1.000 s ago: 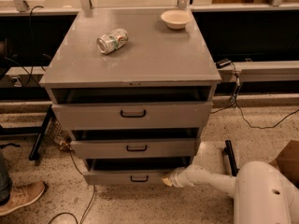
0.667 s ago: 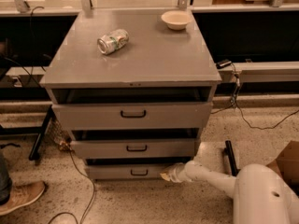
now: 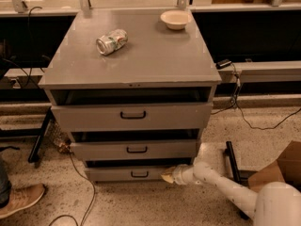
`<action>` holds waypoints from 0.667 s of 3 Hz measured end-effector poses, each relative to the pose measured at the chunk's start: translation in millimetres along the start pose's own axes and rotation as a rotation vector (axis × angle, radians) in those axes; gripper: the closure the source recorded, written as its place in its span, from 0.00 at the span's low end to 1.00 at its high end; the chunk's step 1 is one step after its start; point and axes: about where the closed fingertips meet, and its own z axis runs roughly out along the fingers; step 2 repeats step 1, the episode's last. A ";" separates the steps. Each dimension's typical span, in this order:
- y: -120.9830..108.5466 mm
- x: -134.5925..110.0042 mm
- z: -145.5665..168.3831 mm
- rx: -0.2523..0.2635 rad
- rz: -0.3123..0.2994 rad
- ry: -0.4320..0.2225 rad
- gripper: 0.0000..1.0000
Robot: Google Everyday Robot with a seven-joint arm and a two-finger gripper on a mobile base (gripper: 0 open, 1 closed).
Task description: Close bottom drawer
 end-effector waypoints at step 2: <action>31.1 9.8 -39.7 -0.043 -0.018 0.008 1.00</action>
Offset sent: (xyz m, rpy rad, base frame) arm 0.0000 0.0000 0.0000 0.0000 0.0000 0.0000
